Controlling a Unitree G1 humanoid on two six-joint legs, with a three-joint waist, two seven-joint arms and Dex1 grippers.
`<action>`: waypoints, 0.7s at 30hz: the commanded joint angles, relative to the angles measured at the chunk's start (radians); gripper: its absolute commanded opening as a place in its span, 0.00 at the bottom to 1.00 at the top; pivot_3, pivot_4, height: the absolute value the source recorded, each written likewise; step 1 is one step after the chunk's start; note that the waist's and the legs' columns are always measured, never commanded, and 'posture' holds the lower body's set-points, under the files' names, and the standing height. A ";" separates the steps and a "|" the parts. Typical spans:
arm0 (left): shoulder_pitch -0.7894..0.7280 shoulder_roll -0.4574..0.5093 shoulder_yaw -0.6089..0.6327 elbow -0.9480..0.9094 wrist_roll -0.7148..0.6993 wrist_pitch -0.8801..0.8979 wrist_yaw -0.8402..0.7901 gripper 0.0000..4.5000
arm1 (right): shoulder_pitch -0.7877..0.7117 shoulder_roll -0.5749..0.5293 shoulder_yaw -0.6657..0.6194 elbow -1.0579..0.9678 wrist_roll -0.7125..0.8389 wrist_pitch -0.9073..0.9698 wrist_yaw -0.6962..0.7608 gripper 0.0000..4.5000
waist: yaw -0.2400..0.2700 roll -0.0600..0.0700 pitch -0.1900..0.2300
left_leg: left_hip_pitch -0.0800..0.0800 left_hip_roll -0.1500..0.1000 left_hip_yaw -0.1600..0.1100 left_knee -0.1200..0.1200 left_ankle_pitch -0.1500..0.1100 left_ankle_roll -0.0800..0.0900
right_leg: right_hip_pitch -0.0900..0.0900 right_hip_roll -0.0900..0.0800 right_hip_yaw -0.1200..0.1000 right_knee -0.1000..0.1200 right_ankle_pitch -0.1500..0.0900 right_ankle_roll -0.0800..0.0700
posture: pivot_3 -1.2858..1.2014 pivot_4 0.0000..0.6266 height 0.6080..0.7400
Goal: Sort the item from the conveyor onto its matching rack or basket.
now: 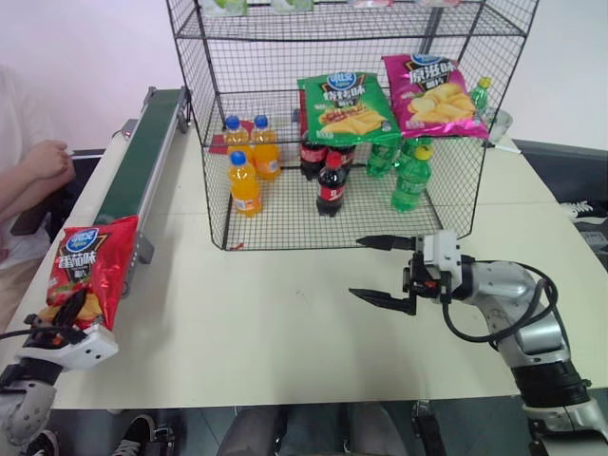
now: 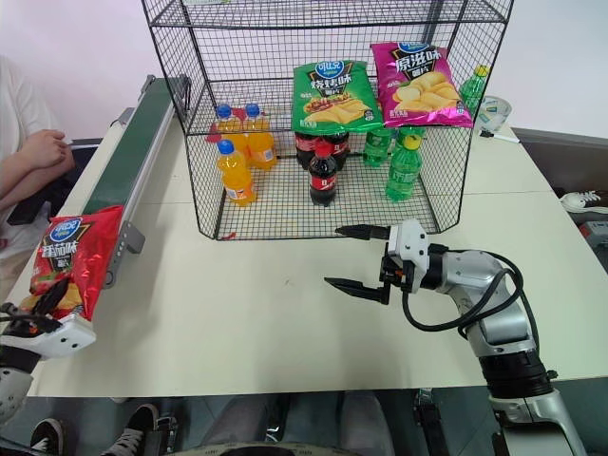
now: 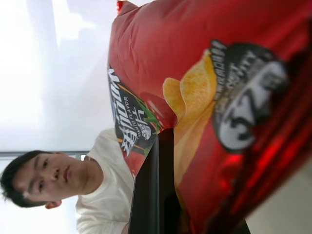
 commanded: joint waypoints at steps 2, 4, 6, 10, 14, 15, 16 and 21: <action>0.051 0.005 0.110 -0.183 -0.030 0.019 -0.015 0.01 | -0.004 -0.011 -0.031 -0.019 0.015 -0.006 0.002 1.00 | 0.002 0.000 0.000 | 0.000 0.000 0.000 0.000 0.000 0.000 | 0.000 0.000 0.000 0.000 0.000 0.000 | 0.52 0.24 1.00; 0.061 -0.001 0.151 -0.285 -0.033 0.042 -0.049 0.01 | -0.013 -0.009 -0.052 -0.005 0.032 0.003 -0.007 1.00 | 0.006 0.000 0.000 | 0.000 0.000 0.000 0.000 0.000 0.000 | 0.000 0.000 0.000 0.000 0.000 0.000 | 0.52 0.24 1.00; 0.067 -0.008 0.179 -0.361 -0.025 0.057 -0.078 0.01 | -0.021 -0.003 -0.075 0.007 0.053 0.011 -0.015 1.00 | 0.008 0.000 0.000 | 0.000 0.000 0.000 0.000 0.000 0.000 | 0.000 0.000 0.000 0.000 0.000 0.000 | 0.52 0.24 1.00; 0.069 -0.034 0.238 -0.491 -0.035 0.089 -0.147 0.01 | -0.032 -0.004 -0.129 0.031 0.085 0.019 -0.031 1.00 | 0.004 0.000 0.000 | 0.000 0.000 0.000 0.000 0.000 0.000 | 0.003 0.000 0.000 0.000 0.000 0.000 | 0.52 0.24 1.00; 0.050 -0.057 0.252 -0.584 -0.045 0.095 -0.216 0.01 | -0.029 -0.016 -0.213 0.047 0.135 0.037 -0.048 1.00 | 0.002 0.000 0.000 | 0.000 0.000 0.000 0.000 0.000 0.000 | 0.003 0.000 0.000 -0.001 0.000 0.000 | 0.52 0.24 1.00; 0.031 -0.062 0.238 -0.617 -0.047 0.101 -0.240 0.01 | -0.031 -0.017 -0.242 0.042 0.157 0.048 -0.060 1.00 | 0.002 0.000 0.000 | 0.000 0.000 0.000 -0.001 0.000 0.000 | 0.003 0.000 0.000 -0.001 0.000 0.000 | 0.52 0.24 1.00; 0.017 -0.068 0.230 -0.638 -0.047 0.106 -0.258 0.01 | -0.032 -0.018 -0.260 0.036 0.170 0.057 -0.068 1.00 | 0.003 0.000 0.000 | 0.000 0.000 0.000 0.000 0.000 0.000 | 0.004 0.000 0.000 -0.001 0.000 0.000 | 0.52 0.24 1.00; -0.110 -0.102 0.163 -0.732 -0.031 0.153 -0.347 0.01 | -0.016 -0.010 -0.318 0.022 0.194 0.073 -0.101 1.00 | 0.006 0.000 0.000 | 0.000 0.000 0.001 0.000 0.000 0.000 | 0.004 0.000 0.000 -0.001 0.000 0.000 | 0.52 0.24 1.00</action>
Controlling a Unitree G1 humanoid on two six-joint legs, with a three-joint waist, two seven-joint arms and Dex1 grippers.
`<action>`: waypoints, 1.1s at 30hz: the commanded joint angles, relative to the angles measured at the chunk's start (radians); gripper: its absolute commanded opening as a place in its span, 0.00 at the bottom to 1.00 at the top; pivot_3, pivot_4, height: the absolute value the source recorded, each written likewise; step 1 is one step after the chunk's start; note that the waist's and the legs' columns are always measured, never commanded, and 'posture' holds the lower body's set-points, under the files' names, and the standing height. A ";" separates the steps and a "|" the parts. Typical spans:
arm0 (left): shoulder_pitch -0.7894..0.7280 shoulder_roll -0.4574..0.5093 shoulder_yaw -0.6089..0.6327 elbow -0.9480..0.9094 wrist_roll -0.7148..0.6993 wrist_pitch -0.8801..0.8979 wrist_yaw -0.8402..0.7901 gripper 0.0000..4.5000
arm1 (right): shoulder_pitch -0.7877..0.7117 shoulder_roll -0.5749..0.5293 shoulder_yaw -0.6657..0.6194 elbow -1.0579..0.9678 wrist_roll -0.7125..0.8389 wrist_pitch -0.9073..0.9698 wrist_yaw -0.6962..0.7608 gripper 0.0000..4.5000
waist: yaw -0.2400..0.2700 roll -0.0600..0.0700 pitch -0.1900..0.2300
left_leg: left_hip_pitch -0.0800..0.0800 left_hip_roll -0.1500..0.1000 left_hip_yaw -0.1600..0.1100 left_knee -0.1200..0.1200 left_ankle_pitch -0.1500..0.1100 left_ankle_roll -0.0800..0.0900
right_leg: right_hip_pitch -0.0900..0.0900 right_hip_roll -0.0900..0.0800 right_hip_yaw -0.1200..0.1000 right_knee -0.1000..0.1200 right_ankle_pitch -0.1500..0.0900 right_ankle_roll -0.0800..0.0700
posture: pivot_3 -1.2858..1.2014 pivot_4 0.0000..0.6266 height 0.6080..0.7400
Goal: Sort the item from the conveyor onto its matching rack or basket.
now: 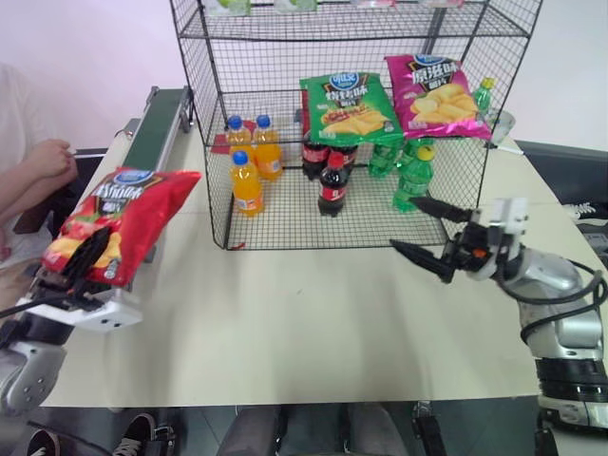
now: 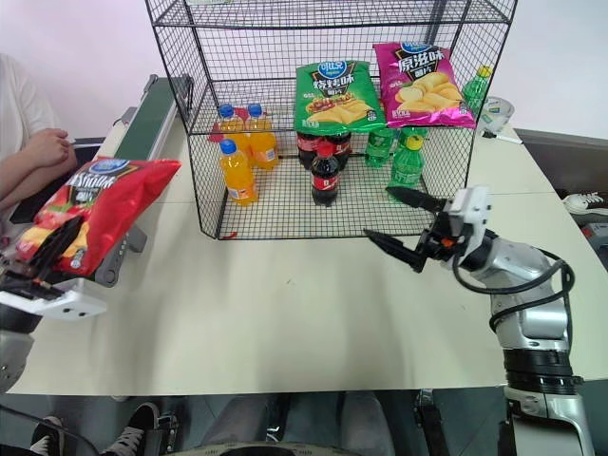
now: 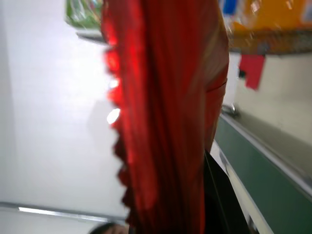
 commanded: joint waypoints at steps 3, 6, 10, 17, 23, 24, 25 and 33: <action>-0.158 -0.042 -0.083 -0.094 -0.007 0.056 -0.086 0.01 | 0.006 0.006 -0.053 -0.050 0.039 0.017 -0.049 1.00 | 0.001 0.001 0.000 | 0.000 0.000 0.000 0.000 0.001 -0.001 | 0.000 0.000 0.000 0.000 0.000 0.000 | 0.52 0.24 1.00; -0.308 -0.080 -0.193 -0.084 0.033 0.090 -0.128 0.01 | 0.018 0.018 -0.042 -0.072 0.033 0.010 -0.064 1.00 | 0.003 0.001 -0.001 | 0.000 0.000 0.000 0.000 0.004 -0.006 | 0.000 0.000 0.000 0.000 0.000 0.000 | 0.52 0.24 1.00; -0.479 -0.116 -0.294 -0.003 0.078 0.125 -0.155 0.01 | 0.028 0.024 -0.027 -0.101 0.028 0.010 -0.074 1.00 | 0.010 0.002 -0.001 | 0.000 0.000 0.000 0.001 0.004 -0.007 | 0.000 0.000 0.000 0.001 0.000 0.000 | 0.52 0.24 1.00; -0.742 -0.199 -0.406 0.218 0.164 0.202 -0.093 0.01 | 0.031 0.039 0.017 -0.232 0.048 0.037 -0.109 1.00 | 0.013 0.002 -0.001 | 0.000 0.000 0.000 0.001 0.004 -0.007 | 0.000 0.001 0.000 0.001 0.000 0.000 | 0.52 0.24 1.00; -0.940 -0.261 -0.526 0.463 0.214 0.200 -0.017 0.01 | 0.024 0.050 0.051 -0.253 0.037 0.050 -0.127 1.00 | 0.016 0.002 -0.001 | 0.000 0.000 0.000 0.002 0.005 -0.007 | 0.000 0.001 0.000 0.002 0.000 0.000 | 0.52 0.24 1.00; -0.995 -0.279 -0.540 0.534 0.222 0.212 0.012 0.01 | 0.021 0.054 0.056 -0.250 0.032 0.047 -0.130 1.00 | 0.018 0.001 -0.001 | -0.001 0.000 0.000 0.002 0.005 -0.007 | 0.000 0.001 0.000 0.002 0.000 0.000 | 0.52 0.24 1.00; -1.033 -0.288 -0.550 0.585 0.227 0.220 0.036 0.01 | 0.019 0.056 0.060 -0.249 0.028 0.045 -0.133 1.00 | 0.017 0.001 -0.001 | -0.001 -0.001 0.000 0.003 0.005 -0.007 | 0.000 0.001 -0.001 0.002 0.000 0.000 | 0.52 0.24 1.00; -1.276 -0.303 -0.630 0.889 0.235 0.209 0.151 0.01 | 0.012 0.058 0.079 -0.243 0.017 0.044 -0.148 1.00 | 0.005 0.001 -0.001 | -0.002 -0.001 0.000 0.003 0.005 -0.007 | -0.003 0.001 -0.001 0.003 0.000 0.001 | 0.52 0.24 1.00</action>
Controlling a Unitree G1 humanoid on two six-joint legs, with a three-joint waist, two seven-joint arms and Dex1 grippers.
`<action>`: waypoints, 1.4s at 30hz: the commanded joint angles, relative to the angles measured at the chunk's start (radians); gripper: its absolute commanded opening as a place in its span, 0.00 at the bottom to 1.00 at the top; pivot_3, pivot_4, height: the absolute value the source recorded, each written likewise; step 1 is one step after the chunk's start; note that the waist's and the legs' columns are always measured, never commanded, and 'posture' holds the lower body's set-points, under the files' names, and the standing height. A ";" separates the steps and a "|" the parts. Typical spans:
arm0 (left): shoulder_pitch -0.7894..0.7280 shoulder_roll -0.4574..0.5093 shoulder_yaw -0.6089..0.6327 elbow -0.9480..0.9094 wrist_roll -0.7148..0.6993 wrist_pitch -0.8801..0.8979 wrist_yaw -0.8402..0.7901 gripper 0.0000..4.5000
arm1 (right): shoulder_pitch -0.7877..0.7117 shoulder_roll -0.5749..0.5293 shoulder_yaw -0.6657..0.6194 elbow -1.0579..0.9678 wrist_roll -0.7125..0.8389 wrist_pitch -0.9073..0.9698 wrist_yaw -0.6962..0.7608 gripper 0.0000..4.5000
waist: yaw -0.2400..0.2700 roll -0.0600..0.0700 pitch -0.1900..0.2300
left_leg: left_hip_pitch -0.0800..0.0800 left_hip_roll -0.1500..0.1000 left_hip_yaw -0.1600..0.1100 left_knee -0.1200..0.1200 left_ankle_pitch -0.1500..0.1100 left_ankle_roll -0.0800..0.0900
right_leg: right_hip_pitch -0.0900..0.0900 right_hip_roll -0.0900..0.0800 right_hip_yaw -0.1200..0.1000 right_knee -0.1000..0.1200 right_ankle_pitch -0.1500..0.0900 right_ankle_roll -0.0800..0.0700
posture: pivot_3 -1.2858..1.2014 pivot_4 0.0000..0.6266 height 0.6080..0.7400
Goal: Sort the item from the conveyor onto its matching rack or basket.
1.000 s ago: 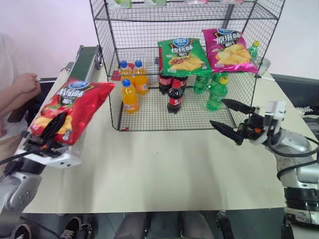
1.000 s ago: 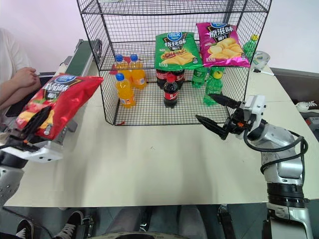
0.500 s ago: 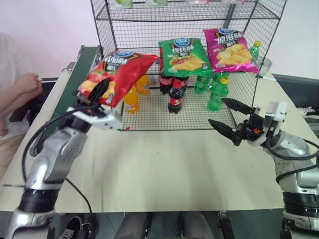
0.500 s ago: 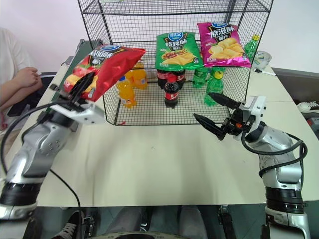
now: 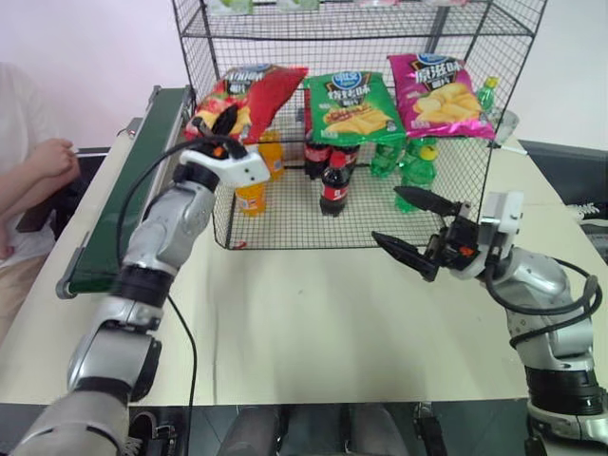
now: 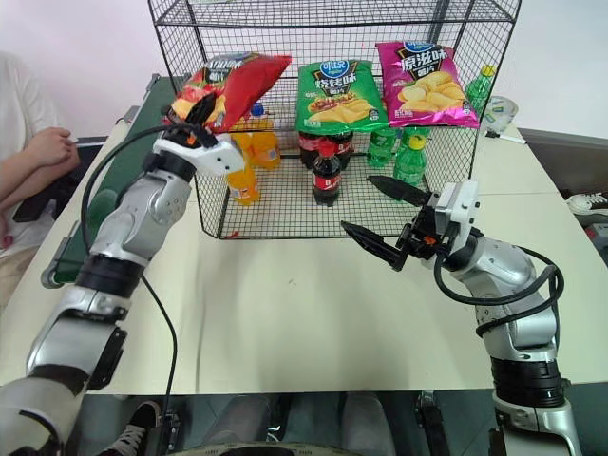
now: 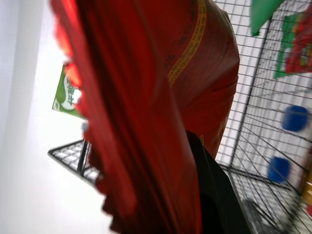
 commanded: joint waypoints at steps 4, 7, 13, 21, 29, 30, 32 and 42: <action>-0.154 -0.047 -0.041 0.215 -0.014 0.020 0.114 0.01 | -0.015 0.007 0.001 -0.029 -0.002 -0.011 -0.014 1.00 | 0.001 0.000 0.000 | 0.000 0.000 0.000 0.001 0.000 0.000 | 0.000 0.000 0.000 0.001 0.000 0.000 | 0.52 0.24 1.00; -0.177 -0.079 -0.038 0.279 -0.039 0.042 0.146 0.01 | -0.017 0.002 -0.001 -0.029 -0.001 -0.006 -0.017 1.00 | 0.001 0.000 0.000 | 0.000 -0.001 0.000 0.001 0.000 0.000 | 0.000 0.000 0.000 0.002 0.000 0.000 | 0.52 0.24 1.00; -0.191 -0.126 -0.047 0.396 -0.089 0.066 0.187 0.01 | -0.006 -0.013 -0.010 -0.038 0.001 0.005 -0.015 1.00 | 0.000 0.000 0.000 | -0.002 -0.001 0.000 0.004 0.000 0.000 | -0.004 -0.001 0.000 0.008 0.000 0.000 | 0.52 0.24 1.00; -0.274 -0.176 -0.052 0.527 -0.151 0.022 0.229 0.01 | -0.011 -0.015 -0.006 -0.041 -0.003 0.015 -0.020 1.00 | 0.006 -0.001 0.000 | -0.006 -0.002 0.000 0.010 0.000 0.000 | -0.006 -0.001 0.000 0.011 -0.001 0.001 | 0.52 0.24 1.00; -0.255 -0.165 -0.064 0.491 -0.182 -0.020 0.260 0.59 | -0.015 -0.016 -0.006 -0.033 -0.014 0.015 -0.016 1.00 | 0.008 -0.001 0.000 | -0.015 -0.003 0.000 0.016 0.000 0.001 | -0.013 -0.002 0.001 0.014 -0.001 0.001 | 0.52 0.24 1.00; -0.246 -0.162 -0.060 0.474 -0.193 -0.035 0.249 0.70 | -0.014 -0.016 -0.006 -0.031 -0.014 0.015 -0.015 1.00 | 0.009 -0.001 0.000 | -0.015 -0.003 0.000 0.016 0.000 0.001 | -0.013 -0.002 0.001 0.014 -0.001 0.001 | 0.52 0.24 1.00; -0.230 -0.157 -0.057 0.442 -0.208 -0.046 0.217 0.91 | -0.014 -0.016 -0.005 -0.029 -0.014 0.016 -0.013 1.00 | 0.010 -0.001 0.000 | -0.015 -0.003 0.000 0.016 0.000 0.001 | -0.013 -0.002 0.001 0.014 -0.001 0.001 | 0.52 0.24 1.00; -0.022 -0.097 -0.025 0.051 -0.225 0.064 0.053 0.91 | -0.008 -0.017 -0.009 -0.020 -0.011 0.020 0.001 1.00 | 0.005 -0.001 0.000 | -0.015 -0.004 -0.001 0.016 0.000 0.001 | -0.013 -0.003 0.001 0.015 -0.001 0.001 | 0.52 0.24 1.00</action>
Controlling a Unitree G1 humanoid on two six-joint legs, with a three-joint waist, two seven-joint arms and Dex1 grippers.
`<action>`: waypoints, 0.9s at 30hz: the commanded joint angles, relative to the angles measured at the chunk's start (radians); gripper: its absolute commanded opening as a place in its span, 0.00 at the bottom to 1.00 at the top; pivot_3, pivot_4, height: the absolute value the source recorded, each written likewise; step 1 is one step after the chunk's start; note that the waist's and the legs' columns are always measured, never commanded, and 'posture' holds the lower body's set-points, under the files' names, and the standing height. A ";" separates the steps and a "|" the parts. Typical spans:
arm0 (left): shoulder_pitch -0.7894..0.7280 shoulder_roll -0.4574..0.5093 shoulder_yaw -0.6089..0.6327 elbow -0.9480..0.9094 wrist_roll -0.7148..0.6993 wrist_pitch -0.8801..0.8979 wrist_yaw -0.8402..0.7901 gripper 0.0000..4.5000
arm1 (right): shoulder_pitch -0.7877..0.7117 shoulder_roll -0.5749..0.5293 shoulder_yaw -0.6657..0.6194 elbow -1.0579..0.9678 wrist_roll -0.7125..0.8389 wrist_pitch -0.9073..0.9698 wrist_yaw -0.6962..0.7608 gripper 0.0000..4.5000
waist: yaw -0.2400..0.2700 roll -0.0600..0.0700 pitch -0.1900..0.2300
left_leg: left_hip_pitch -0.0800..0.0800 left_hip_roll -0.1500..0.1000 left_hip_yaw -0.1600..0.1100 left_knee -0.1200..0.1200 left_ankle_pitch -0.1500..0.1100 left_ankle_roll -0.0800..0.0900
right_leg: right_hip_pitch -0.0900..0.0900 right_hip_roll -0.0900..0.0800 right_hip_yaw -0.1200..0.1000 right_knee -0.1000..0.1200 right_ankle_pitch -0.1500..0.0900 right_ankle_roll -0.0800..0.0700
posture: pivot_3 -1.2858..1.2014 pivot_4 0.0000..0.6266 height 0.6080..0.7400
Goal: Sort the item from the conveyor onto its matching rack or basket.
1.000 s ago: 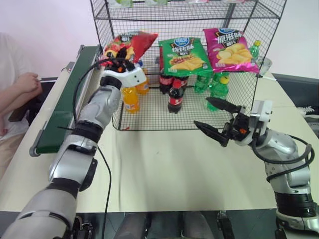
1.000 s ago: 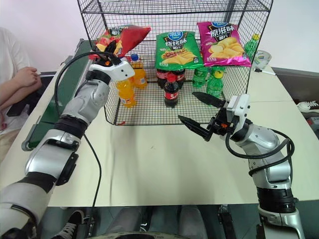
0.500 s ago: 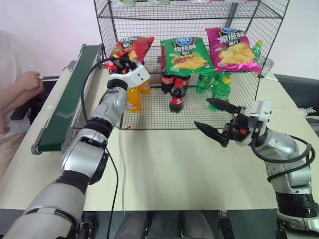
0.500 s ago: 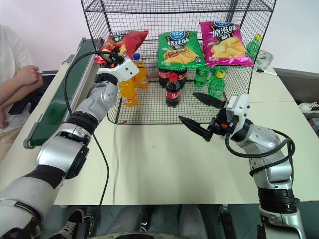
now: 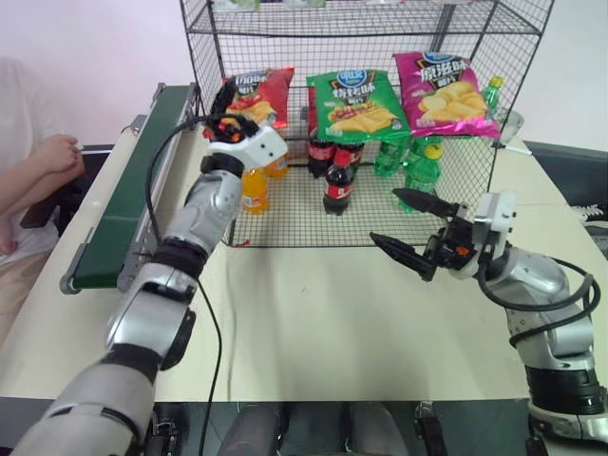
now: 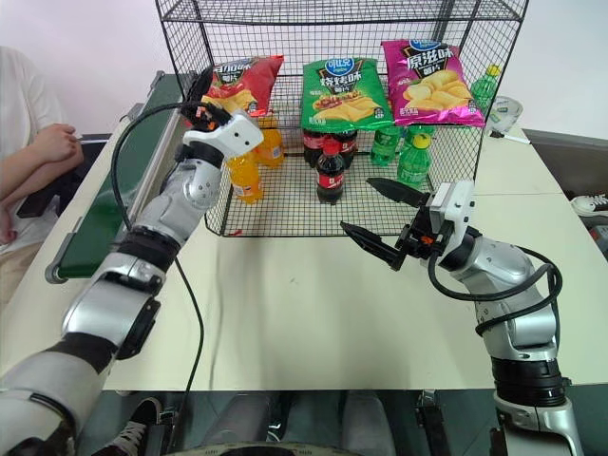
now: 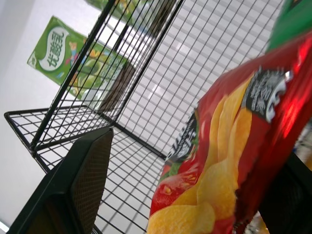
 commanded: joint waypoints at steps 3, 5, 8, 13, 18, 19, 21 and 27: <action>0.125 0.048 0.037 -0.250 -0.060 0.012 -0.125 0.91 | -0.001 -0.005 -0.010 -0.021 0.002 -0.014 0.007 1.00 | -0.005 0.000 0.000 | 0.000 0.000 0.000 0.000 0.000 0.000 | 0.000 0.000 0.000 0.000 0.000 0.000 | 0.52 0.24 1.00; 0.227 0.039 0.032 -0.386 -0.179 -0.011 -0.268 0.91 | -0.003 -0.005 -0.010 -0.018 -0.001 -0.016 0.009 1.00 | -0.008 0.000 0.000 | 0.000 0.000 0.000 -0.001 0.000 0.000 | -0.001 0.000 0.000 0.000 0.000 0.000 | 0.52 0.24 1.00; 0.347 0.025 0.041 -0.547 -0.361 0.014 -0.467 0.91 | -0.001 -0.007 -0.015 -0.014 -0.002 -0.017 0.014 1.00 | -0.007 0.000 0.000 | 0.000 0.000 0.000 0.000 0.000 0.000 | -0.001 -0.001 0.001 0.000 0.000 0.000 | 0.52 0.24 1.00; 0.485 0.007 0.132 -0.738 -0.582 0.099 -0.603 0.91 | 0.009 -0.010 -0.018 -0.011 -0.002 -0.016 0.021 1.00 | -0.004 0.001 0.000 | 0.000 0.000 0.000 0.000 0.000 0.000 | 0.000 -0.001 0.001 0.000 0.000 0.000 | 0.52 0.24 1.00; 0.643 0.073 0.353 -0.947 -0.998 0.390 -0.759 0.91 | 0.023 -0.032 -0.040 -0.009 0.005 -0.006 0.035 1.00 | -0.020 0.001 -0.001 | 0.000 0.001 0.000 0.000 0.000 0.000 | 0.000 0.000 0.001 -0.001 0.000 0.000 | 0.52 0.24 1.00; 0.667 0.093 0.411 -0.969 -1.068 0.448 -0.765 0.91 | 0.028 -0.042 -0.048 -0.007 0.005 -0.006 0.041 1.00 | -0.022 0.001 -0.001 | 0.000 0.002 -0.001 -0.001 0.000 0.000 | 0.000 0.000 0.001 -0.001 0.000 0.000 | 0.52 0.24 1.00; 0.725 0.160 0.510 -0.985 -1.185 0.556 -0.813 0.91 | 0.042 -0.067 -0.071 0.001 0.006 -0.006 0.054 1.00 | -0.022 0.001 -0.001 | 0.000 0.002 -0.001 -0.001 0.000 0.000 | 0.000 0.001 0.001 -0.001 0.000 -0.001 | 0.52 0.24 1.00; 0.935 0.349 0.707 -0.933 -1.225 0.581 -0.998 0.91 | 0.128 -0.164 -0.171 0.062 0.004 -0.019 0.118 1.00 | -0.012 0.002 -0.001 | 0.002 0.003 -0.001 -0.001 0.000 0.000 | 0.004 0.001 0.001 -0.003 0.000 -0.001 | 0.52 0.24 1.00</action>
